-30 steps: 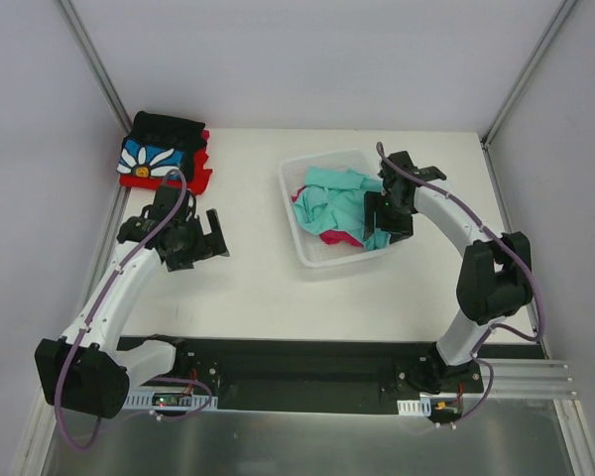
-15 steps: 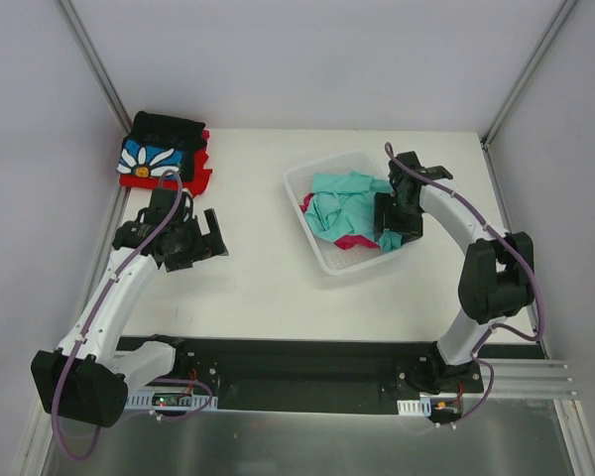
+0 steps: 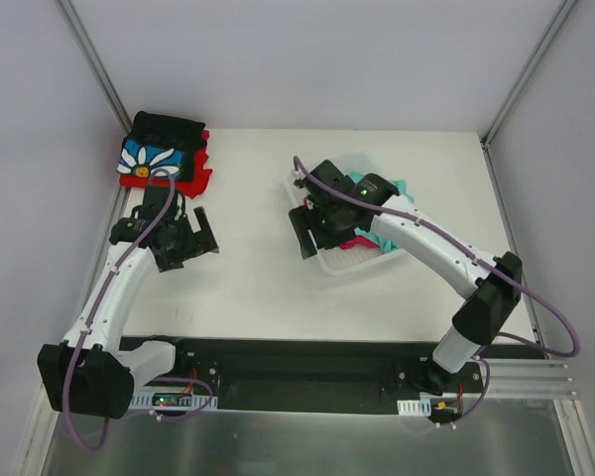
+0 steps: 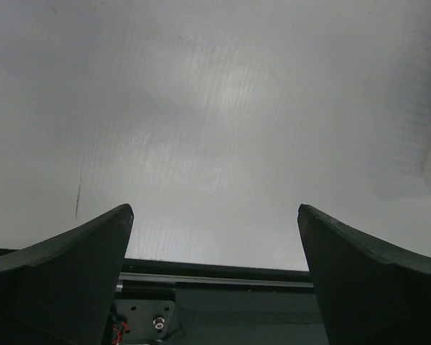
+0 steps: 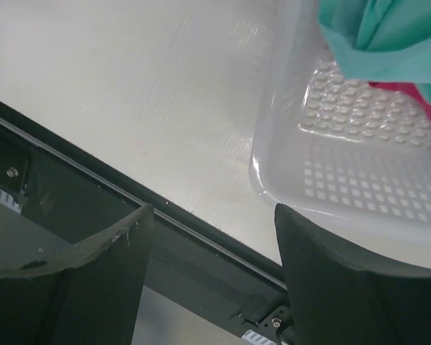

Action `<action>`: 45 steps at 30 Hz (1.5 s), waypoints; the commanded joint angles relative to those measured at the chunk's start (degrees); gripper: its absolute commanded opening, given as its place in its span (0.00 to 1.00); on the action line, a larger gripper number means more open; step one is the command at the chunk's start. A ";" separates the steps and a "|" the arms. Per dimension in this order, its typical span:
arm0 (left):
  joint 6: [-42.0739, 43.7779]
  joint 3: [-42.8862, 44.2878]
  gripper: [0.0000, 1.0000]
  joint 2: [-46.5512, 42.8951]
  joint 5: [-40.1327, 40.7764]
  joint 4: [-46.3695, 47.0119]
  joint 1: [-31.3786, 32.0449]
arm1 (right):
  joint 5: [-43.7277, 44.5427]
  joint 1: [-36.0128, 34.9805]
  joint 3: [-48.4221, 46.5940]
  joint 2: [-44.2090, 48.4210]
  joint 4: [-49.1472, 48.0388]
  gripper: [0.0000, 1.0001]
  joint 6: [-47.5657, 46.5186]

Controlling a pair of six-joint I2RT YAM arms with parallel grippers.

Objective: Fold and stack the t-shirts

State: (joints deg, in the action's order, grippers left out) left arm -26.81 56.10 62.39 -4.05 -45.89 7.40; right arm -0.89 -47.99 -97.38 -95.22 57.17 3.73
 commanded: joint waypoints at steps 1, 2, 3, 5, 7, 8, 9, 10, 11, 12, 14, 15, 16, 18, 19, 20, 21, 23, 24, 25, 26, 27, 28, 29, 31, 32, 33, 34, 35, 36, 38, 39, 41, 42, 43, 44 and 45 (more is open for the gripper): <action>0.96 1.74 0.99 1.77 -2.18 -1.57 -6.84 | 0.27 -3.42 3.60 -2.42 0.15 0.71 3.22; 1.23 1.74 0.99 2.12 -2.88 -1.83 -7.31 | 0.36 -4.04 3.87 -2.95 -0.21 0.71 3.74; 1.49 1.74 0.99 2.21 -3.50 -1.92 -8.88 | 0.01 -4.48 4.74 -4.00 -1.00 0.71 3.92; 1.76 1.65 0.99 2.38 -3.68 -2.01 -10.38 | -0.78 -5.36 5.27 -5.49 -3.20 0.71 4.44; 1.85 1.47 0.99 2.38 -4.12 -2.10 -10.74 | -1.83 -6.06 4.75 -8.82 -4.78 0.71 4.71; 1.76 1.21 0.99 2.38 -4.21 -2.10 -10.91 | -2.27 -6.15 4.14 -10.06 -5.04 0.71 4.88; 1.76 1.12 0.99 2.38 -4.38 -2.10 -11.00 | -2.80 -6.41 2.65 -11.29 -5.40 0.71 4.97; 1.85 1.03 0.99 2.30 -4.64 -2.10 -11.09 | -3.07 -6.59 1.42 -13.91 -5.31 0.71 4.89; 1.93 1.03 0.99 2.21 -4.56 -2.19 -11.09 | -3.42 -6.85 0.45 -15.07 -5.40 0.70 4.89; 2.02 1.03 0.99 2.21 -4.65 -2.19 -11.00 | -3.77 -7.03 -2.00 -16.30 -5.40 0.70 4.97; 2.20 1.03 0.99 2.03 -4.91 -2.36 -11.09 | -4.73 -7.12 -4.38 -19.99 -5.22 0.70 4.89; 2.37 0.95 0.99 1.95 -5.08 -2.28 -11.18 | -4.57 -7.12 -5.96 -21.22 -4.70 0.70 4.71; 2.46 0.95 0.99 1.86 -5.17 -2.45 -11.09 | -4.22 -6.95 -8.50 -22.28 -4.35 0.70 4.36; 2.55 0.95 0.99 1.68 -5.44 -2.71 -11.18 | -3.68 -6.16 -10.97 -25.53 -3.21 0.70 3.92; 2.72 0.95 0.99 1.42 -5.44 -2.98 -11.18 | -3.95 -5.72 -12.38 -26.32 -3.20 0.70 3.83; 2.81 1.03 0.99 1.24 -5.35 -3.15 -11.18 | -4.21 -5.28 -12.91 -27.38 -3.20 0.70 3.66; 2.81 1.03 0.99 0.98 -5.35 -3.24 -11.18 | -4.39 -4.23 -13.27 -27.91 -3.29 0.70 3.57; 2.90 1.21 0.99 0.45 -5.26 -3.68 -11.09 | -4.56 -3.08 -14.32 -28.53 -3.11 0.70 2.96; 2.81 1.30 0.99 0.28 -5.26 -3.77 -11.18 | -4.48 -1.86 -14.41 -28.97 -2.77 0.70 2.78; 2.90 1.38 0.99 0.01 -5.35 -3.94 -11.18 | -4.48 -1.15 -14.41 -29.06 -2.68 0.70 2.60; 2.90 1.56 0.99 -0.08 -5.26 -3.95 -11.18 | -4.56 -0.53 -14.33 -29.06 -2.59 0.70 2.08; 2.90 1.65 0.99 -0.16 -5.35 -4.12 -11.18 | -4.48 0.60 -13.98 -28.97 -2.41 0.70 1.81; 2.81 1.56 0.99 -0.34 -5.35 -4.03 -11.09 | -4.30 1.22 -13.80 -28.88 -2.41 0.70 1.38; 2.81 1.56 0.99 -0.34 -5.61 -4.12 -11.09 | -4.30 1.84 -13.62 -28.79 -2.32 0.70 1.20; 2.73 1.56 0.99 -0.43 -5.79 -4.21 -11.09 | -4.30 3.68 -12.83 -28.71 -2.24 0.70 0.67; 2.73 1.56 0.99 -0.43 -5.79 -4.21 -11.18 | -4.30 4.47 -12.48 -28.62 -2.06 0.70 0.49; 2.73 1.65 0.99 -0.43 -5.88 -4.30 -11.18 | -4.21 5.79 -11.87 -28.53 -2.15 0.70 0.14; 2.73 1.65 0.99 -0.60 -5.96 -4.30 -11.18 | -4.30 6.58 -11.60 -28.44 -2.15 0.70 -0.12; 2.73 1.65 0.99 -0.60 -6.05 -4.21 -11.18 | -4.39 7.20 -11.43 -28.53 -2.15 0.70 -0.30; 2.73 1.65 0.99 -0.60 -6.05 -4.30 -11.18 | -4.48 8.68 -11.43 -28.62 -2.23 0.70 -0.56; 2.73 1.56 0.99 -0.78 -6.14 -4.30 -11.18 | -5.09 10.19 -11.86 -29.14 -2.24 0.70 -1.18; 2.73 1.47 0.99 -0.87 -6.23 -4.30 -11.18 | -5.18 11.67 -12.30 -29.41 -2.24 0.70 -1.35; 2.90 1.38 0.99 -0.96 -6.32 -4.47 -11.18 | -5.53 13.26 -15.02 -31.16 -1.71 0.70 -1.79; 2.90 1.38 0.99 -1.04 -6.40 -4.47 -11.09 | -5.70 14.84 -16.07 -31.95 -0.92 0.69 -2.05; 3.08 1.38 0.99 -1.22 -6.40 -4.56 -11.18 | -5.71 15.64 -17.56 -32.65 -0.39 0.70 -2.32; 3.16 1.47 0.99 -1.31 -6.40 -4.82 -11.18 | -5.79 16.34 -20.27 -33.27 0.22 0.70 -2.76; 3.25 1.56 0.99 -1.39 -6.23 -4.91 -11.18 | -5.88 17.83 -21.87 -34.93 1.62 0.69 -3.02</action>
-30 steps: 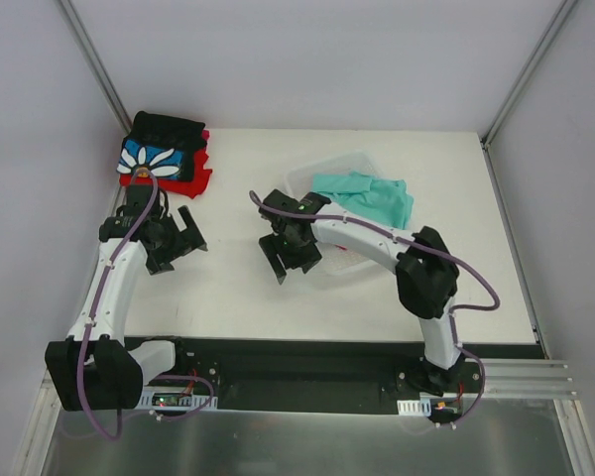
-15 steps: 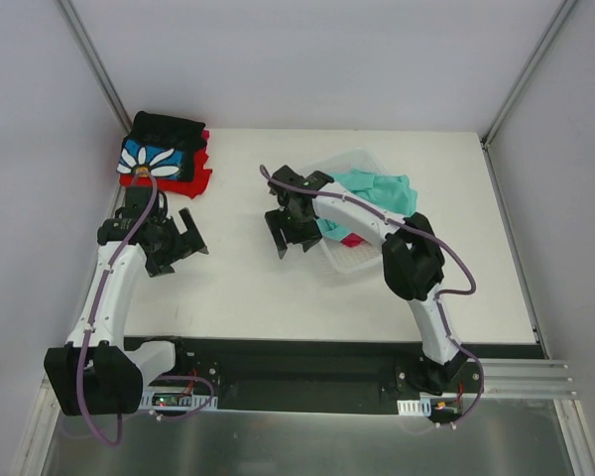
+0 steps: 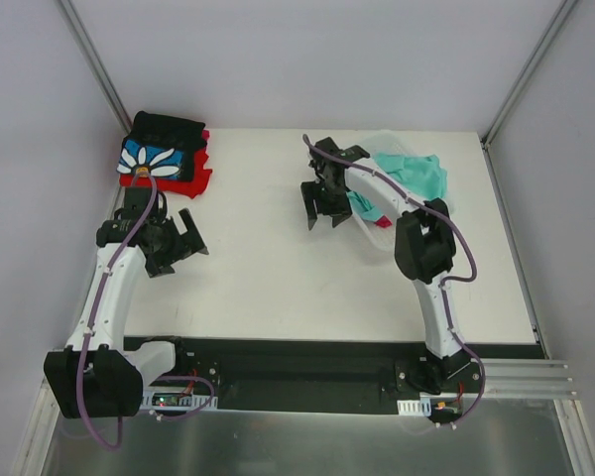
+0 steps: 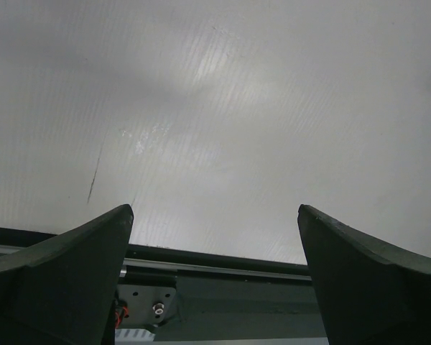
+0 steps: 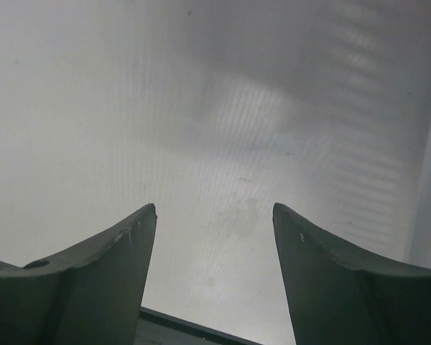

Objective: Fold and stack the t-shirts

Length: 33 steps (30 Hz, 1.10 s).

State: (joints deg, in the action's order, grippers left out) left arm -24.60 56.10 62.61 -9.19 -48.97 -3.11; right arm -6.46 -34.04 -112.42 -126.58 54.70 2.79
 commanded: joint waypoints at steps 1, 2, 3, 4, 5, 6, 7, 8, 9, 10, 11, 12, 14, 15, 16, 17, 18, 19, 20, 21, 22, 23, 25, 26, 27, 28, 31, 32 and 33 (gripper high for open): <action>1.22 1.65 0.99 -1.87 -1.09 -2.09 -0.66 | -0.22 4.68 -8.24 -4.19 4.71 0.69 -2.26; 1.40 1.74 0.99 -1.96 -1.01 -2.35 -0.66 | -0.13 5.47 -11.21 -5.07 5.41 0.70 -2.52; 1.48 1.82 0.99 -2.23 -1.00 -2.53 -0.66 | -0.05 7.13 -12.37 -6.29 6.46 0.69 -2.44; 1.57 1.91 0.99 -2.40 -1.00 -2.62 -0.66 | -0.22 8.10 -13.43 -6.92 6.74 0.69 -2.52; 1.66 2.00 0.99 -2.49 -1.09 -2.80 -0.66 | -0.39 9.07 -14.40 -7.36 7.00 0.69 -2.52; 1.66 2.09 0.99 -2.49 -1.09 -3.15 -0.66 | -0.66 11.17 -15.19 -7.80 7.18 0.69 -3.92; 1.66 2.17 0.99 -2.84 -1.18 -3.15 -0.58 | -0.66 12.32 -15.46 -8.32 7.18 0.69 -3.93; 1.66 2.26 0.99 -2.93 -1.27 -3.24 -0.66 | -0.57 13.46 -15.37 -8.50 7.00 0.69 -4.10; 1.66 2.26 0.99 -3.11 -1.18 -3.58 -0.58 | -0.75 15.74 -15.28 -8.59 6.92 0.70 -4.45; 1.75 2.35 0.99 -3.19 -1.18 -3.59 -0.58 | -0.49 16.72 -14.94 -8.68 6.83 0.69 -4.63; 1.84 2.35 0.99 -3.28 -1.18 -3.76 -0.66 | -0.48 17.86 -14.67 -8.68 6.57 0.69 -4.81; 2.01 2.44 0.99 -3.28 -1.09 -3.94 -0.58 | -0.66 19.87 -14.23 -8.59 6.21 0.69 -5.16; 2.10 2.53 0.99 -3.20 -1.01 -4.12 -0.66 | -0.92 21.73 -12.92 -8.33 5.69 0.69 -5.60; 2.19 2.53 0.99 -3.28 -1.00 -4.20 -0.58 | -0.84 23.39 -12.30 -8.07 5.34 0.69 -5.77; 2.19 2.44 0.99 -3.11 -1.00 -4.20 -0.58 | -1.10 24.19 -11.08 -7.80 4.98 0.69 -5.86; 2.10 2.44 0.99 -3.11 -1.18 -4.20 -0.58 | -1.62 25.07 -10.80 -7.54 4.28 0.69 -5.86; 2.01 2.53 0.99 -2.93 -1.27 -4.12 -0.58 | -2.15 26.47 -10.71 -7.62 4.02 0.69 -5.86; 2.01 2.44 0.99 -2.67 -1.53 -4.12 -0.58 | -2.59 27.01 -11.67 -7.80 3.93 0.69 -5.86; 2.01 2.53 0.99 -2.58 -1.88 -4.20 -0.58 | -3.12 27.88 -12.46 -8.76 4.01 0.69 -5.78; 2.19 2.53 0.99 -2.41 -1.97 -4.20 -0.58 | -3.82 28.32 -13.60 -9.29 4.19 0.69 -5.78; 2.27 2.61 0.99 -2.58 -1.88 -4.20 -0.58 | -4.61 28.59 -14.75 -9.90 4.62 0.69 -5.69; 2.28 2.62 0.99 -2.67 -1.88 -4.29 -0.58 | -4.79 28.77 -16.84 -10.43 5.33 0.69 -5.60; 2.63 2.79 0.99 -3.02 -1.36 -4.47 -0.66 | -6.01 28.77 -17.66 -10.70 5.68 0.69 -5.43; 2.63 2.70 0.99 -3.19 -1.18 -4.55 -0.58 | -6.37 28.33 -16.87 -10.18 5.86 0.69 -4.99; 2.54 2.79 0.99 -3.11 -1.18 -4.64 -0.58 | -6.63 28.16 -15.82 -7.91 5.86 0.69 -4.81; 2.54 2.79 0.99 -3.11 -1.44 -4.56 -0.58 | -6.64 27.54 -13.98 -6.15 5.42 0.68 -4.72; 1.93 2.97 0.99 -2.93 -2.23 -4.64 -0.58 | -4.71 25.08 -5.20 2.88 3.76 0.69 -4.28; 1.75 2.97 0.99 -2.93 -2.41 -4.56 -0.49 | -3.66 23.95 -3.00 5.62 2.88 0.69 -4.02; 1.66 2.97 0.99 -2.93 -2.67 -4.47 -0.49 | -2.78 23.67 1.37 8.00 2.61 0.69 -3.23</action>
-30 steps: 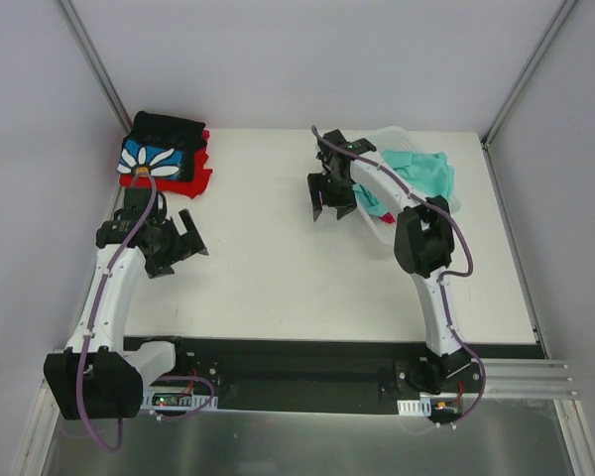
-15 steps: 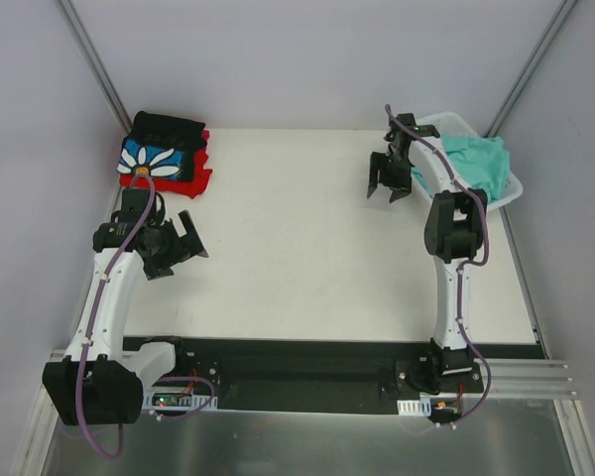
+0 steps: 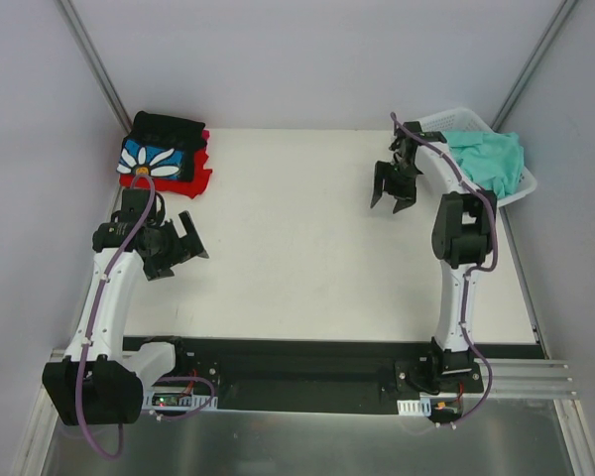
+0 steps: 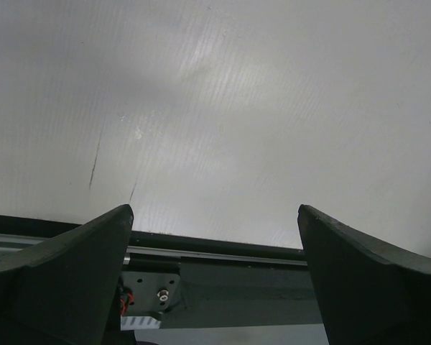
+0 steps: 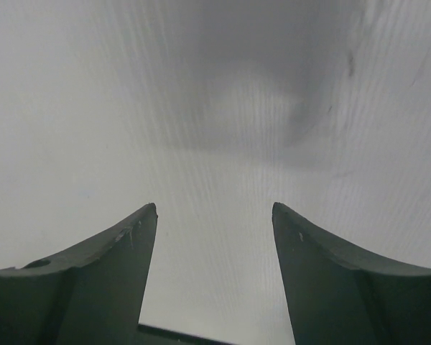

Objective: Fold and stack the t-shirts

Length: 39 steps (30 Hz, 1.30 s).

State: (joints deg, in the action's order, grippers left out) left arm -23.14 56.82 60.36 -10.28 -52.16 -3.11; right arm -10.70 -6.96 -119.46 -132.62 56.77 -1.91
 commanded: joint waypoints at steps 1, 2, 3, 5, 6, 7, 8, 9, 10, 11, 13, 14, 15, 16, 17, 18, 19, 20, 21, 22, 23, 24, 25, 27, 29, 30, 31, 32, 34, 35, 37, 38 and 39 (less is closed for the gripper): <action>0.11 2.25 0.99 -0.68 -1.84 -1.28 -0.49 | 2.43 -3.58 10.19 18.75 0.53 0.69 1.73; 0.11 2.16 0.99 -0.68 -1.93 -1.36 -0.40 | 3.31 -3.67 12.47 21.06 0.18 0.69 1.74; 0.02 2.16 0.99 -0.77 -1.93 -1.28 -0.40 | 4.19 -3.76 14.50 23.26 -0.17 0.69 1.65; 0.11 1.89 0.99 -0.94 -2.11 -1.36 -0.31 | 6.73 -4.37 19.16 29.40 -1.48 0.70 1.74; 0.11 1.81 0.99 -1.12 -2.11 -1.28 -0.23 | 7.09 -4.55 19.96 30.74 -1.40 0.70 1.74; 0.02 1.81 0.99 -1.21 -2.20 -1.36 -0.14 | 7.97 -4.47 19.62 31.27 -0.53 0.70 1.65; -0.15 1.89 0.99 -1.21 -2.20 -1.28 -0.14 | 8.67 -4.46 19.18 31.89 2.17 0.70 1.65; -0.42 1.98 0.99 -1.29 -2.28 -1.36 0.21 | 9.03 -4.46 19.09 32.33 2.98 0.70 1.56; -0.59 2.16 0.99 -1.38 -2.46 -1.36 0.30 | 10.25 -4.38 19.44 33.03 3.60 0.70 1.65; -0.51 2.24 0.99 -1.56 -2.37 -1.36 0.56 | 12.26 -4.38 21.44 34.25 3.69 0.70 1.65; -0.68 2.25 0.99 -2.00 -2.55 -1.36 0.74 | 16.99 -3.77 23.91 37.95 3.08 0.71 1.74; -0.68 2.16 0.99 -2.09 -2.72 -1.36 0.92 | 18.59 -1.85 26.10 38.83 2.99 0.71 4.09; -0.77 2.07 0.99 -2.17 -2.72 -1.36 1.00 | 18.96 -0.35 27.16 40.32 2.47 0.71 4.54; -0.77 2.07 0.99 -2.26 -2.72 -1.28 1.18 | 17.31 1.49 28.04 40.51 2.12 0.71 4.98; -0.86 2.07 0.99 -2.26 -2.81 -1.36 1.27 | 16.33 4.64 28.57 40.51 1.85 0.71 5.34; -1.03 2.07 0.99 -2.26 -2.90 -1.28 1.44 | 15.89 5.72 29.02 40.25 1.68 0.71 5.34; -1.12 2.07 0.99 -2.26 -2.81 -1.19 1.71 | 16.49 6.34 28.85 39.37 1.76 0.71 5.43; -1.21 2.07 0.99 -2.18 -2.81 -1.28 1.62 | 16.59 6.78 28.67 38.67 1.76 0.71 5.52; -1.38 1.98 0.99 -2.09 -2.90 -1.19 1.79 | 16.85 6.70 28.15 37.97 1.67 0.71 5.86; -1.47 1.89 0.99 -2.17 -2.81 -1.10 1.88 | 18.07 7.92 27.79 36.39 1.67 0.71 6.30; -1.47 1.81 0.99 -2.26 -2.81 -1.01 2.06 | 19.04 8.54 27.53 35.68 1.41 0.71 6.74; -1.65 1.63 0.99 -2.35 -2.81 -0.93 2.15 | 20.01 8.98 27.35 34.98 1.24 0.71 7.70; -1.65 1.54 0.99 -2.52 -2.99 -1.01 2.23 | 21.06 9.59 26.83 33.23 1.15 0.70 8.06; -1.65 1.11 0.99 -2.96 -2.90 -0.84 2.24 | 22.73 10.91 26.21 31.64 1.15 0.70 8.94; -1.65 0.75 0.99 -3.05 -2.81 -0.84 2.24 | 24.93 12.05 25.33 29.54 0.62 0.70 10.17; -1.56 0.49 0.99 -3.14 -2.90 -0.84 2.24 | 24.76 12.49 24.89 28.83 0.53 0.70 10.61; -1.47 0.40 0.99 -3.14 -2.90 -0.92 2.24 | 24.94 12.85 24.19 28.30 -0.08 0.70 10.87; -1.30 0.40 0.99 -3.23 -2.99 -0.84 2.24 | 24.76 13.20 23.58 26.99 -0.17 0.70 10.79; -1.12 0.31 0.99 -3.40 -2.81 -0.84 2.24 | 24.15 13.38 22.26 25.57 -0.52 0.69 10.00; -1.21 0.31 0.99 -3.32 -2.90 -0.92 2.24 | 23.62 13.46 20.08 24.87 -0.44 0.69 8.95; -1.38 0.22 0.99 -3.40 -3.16 -0.84 2.24 | 21.70 13.46 17.35 22.67 -0.26 0.68 7.54; -1.65 0.22 0.99 -3.32 -3.25 -0.75 2.24 | 21.34 13.47 14.46 21.97 -0.26 0.68 6.06; -1.74 0.05 0.99 -3.40 -3.34 -0.75 2.24 | 20.81 13.47 12.60 20.31 -0.09 0.68 5.43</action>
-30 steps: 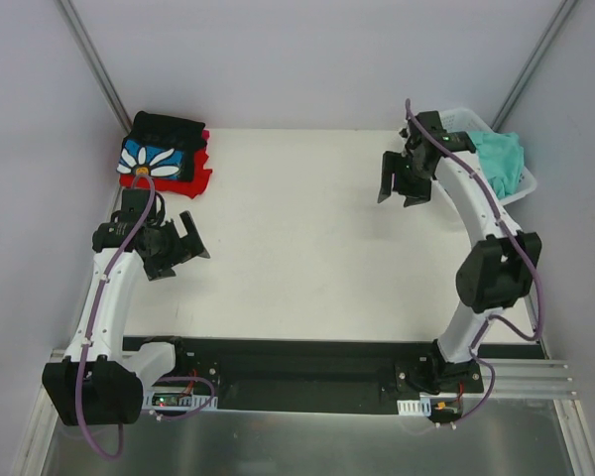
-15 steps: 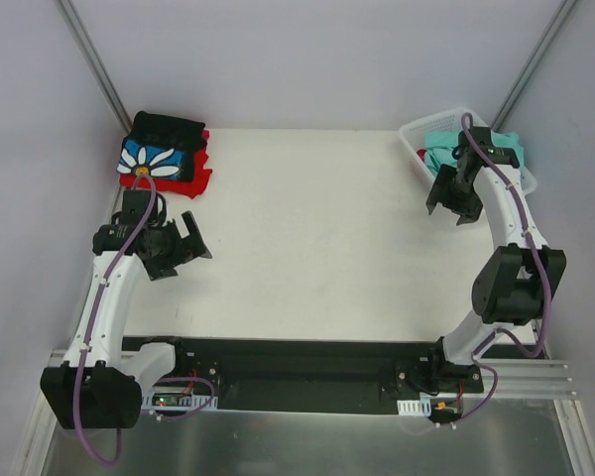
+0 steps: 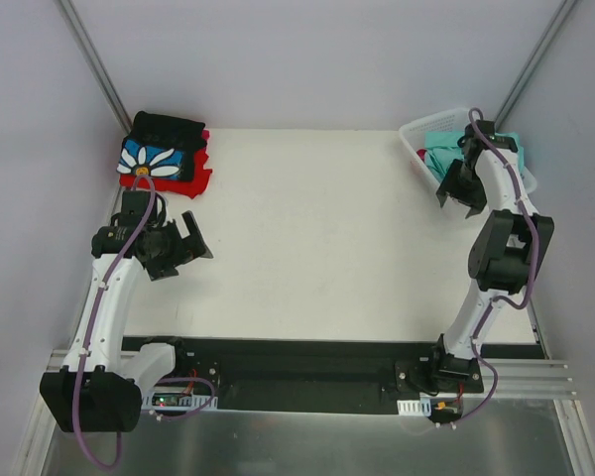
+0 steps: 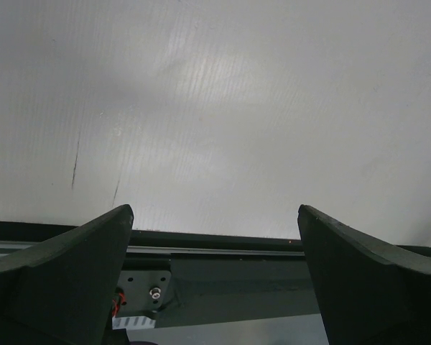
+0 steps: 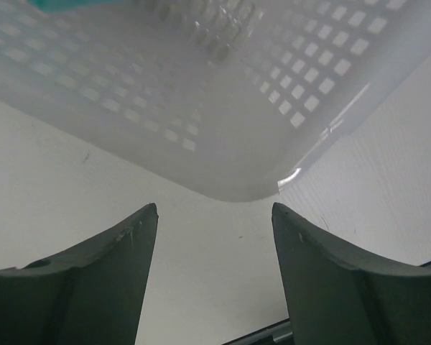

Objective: Fold and stack the t-shirts

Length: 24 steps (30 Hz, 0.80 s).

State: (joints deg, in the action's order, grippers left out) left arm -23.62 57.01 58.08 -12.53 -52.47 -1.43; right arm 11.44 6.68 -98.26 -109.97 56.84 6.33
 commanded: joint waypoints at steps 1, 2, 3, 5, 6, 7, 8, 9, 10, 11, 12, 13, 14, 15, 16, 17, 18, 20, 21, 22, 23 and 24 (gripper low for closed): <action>-1.26 -0.32 0.99 -1.13 -1.26 -0.18 0.55 | -3.42 -0.17 -10.71 -3.31 1.76 0.68 -3.33; -1.34 -0.59 0.99 -1.22 -1.18 -0.09 0.64 | -5.10 -0.26 -12.81 -4.45 3.00 0.68 -4.21; -1.34 -1.11 0.99 -1.13 -1.18 0.17 0.64 | -6.68 -0.35 -17.10 -5.33 4.32 0.68 -4.39; -1.26 -1.47 0.99 -0.87 -1.26 0.52 0.64 | -6.44 -1.13 -19.16 -6.13 6.35 0.68 -4.48; -1.26 -1.64 0.99 -0.35 -1.26 0.87 0.64 | -6.00 -1.23 -19.34 -6.04 6.44 0.68 -4.48; -1.26 -1.82 0.99 -0.08 -1.44 1.14 0.64 | -5.21 -1.23 -18.99 -5.61 6.27 0.68 -4.57; -1.17 -1.82 0.99 0.10 -1.61 1.23 0.64 | -4.07 -1.23 -18.73 -5.52 6.27 0.68 -4.66; -1.17 -1.73 0.99 0.36 -1.62 1.31 0.64 | -3.36 -1.14 -18.46 -5.52 6.09 0.68 -5.44; -1.17 -1.73 0.99 0.45 -1.79 1.58 0.73 | -2.75 -1.14 -17.59 -5.60 5.31 0.68 -5.71; -1.17 -1.73 0.99 0.54 -1.88 1.67 0.73 | -2.48 -0.97 -17.50 -6.39 5.21 0.68 -5.71; -1.17 -1.73 0.99 0.54 -1.97 1.75 0.73 | -2.83 -0.79 -17.41 -7.09 5.12 0.68 -5.97; -1.17 -1.64 0.99 0.54 -2.05 1.75 0.82 | -3.61 -0.61 -17.49 -7.79 4.95 0.68 -5.80; -1.17 -1.73 0.99 0.54 -2.23 1.75 0.82 | -3.97 -0.61 -17.67 -9.28 4.95 0.67 -5.89; -1.17 -1.82 0.99 0.45 -2.14 1.75 0.82 | -4.49 -0.70 -17.58 -9.90 4.77 0.67 -5.98; -1.17 -1.82 0.99 0.36 -2.14 1.75 0.90 | -5.19 -0.70 -17.84 -10.78 4.51 0.67 -5.63; -1.08 -1.91 0.99 0.28 -2.23 1.75 0.90 | -5.46 -0.70 -18.02 -11.40 4.42 0.67 -5.62; -0.99 -1.99 0.99 0.01 -2.40 1.75 0.90 | -5.81 -0.70 -18.11 -12.45 4.16 0.67 -5.54; -0.91 -1.91 0.99 -0.16 -2.41 1.75 0.99 | -6.17 -0.70 -18.28 -13.42 2.93 0.67 -5.88; -0.91 -1.99 0.99 -0.43 -2.41 1.67 0.99 | -6.17 -0.79 -18.63 -14.38 2.67 0.67 -6.06; -0.82 -1.91 0.99 -0.60 -2.49 1.58 0.99 | -5.99 -0.79 -18.90 -14.83 2.14 0.66 -6.06; -0.73 -1.73 0.99 -0.69 -2.41 1.32 0.99 | -6.08 -0.70 -19.86 -15.53 2.05 0.66 -5.98; -0.56 -1.64 0.99 -0.69 -2.32 1.14 0.99 | -6.34 -0.70 -20.30 -16.58 2.13 0.66 -6.06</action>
State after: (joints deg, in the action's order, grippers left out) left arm -23.77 55.40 58.57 -13.56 -51.29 -1.04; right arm 6.22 5.80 -115.44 -124.81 59.20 1.04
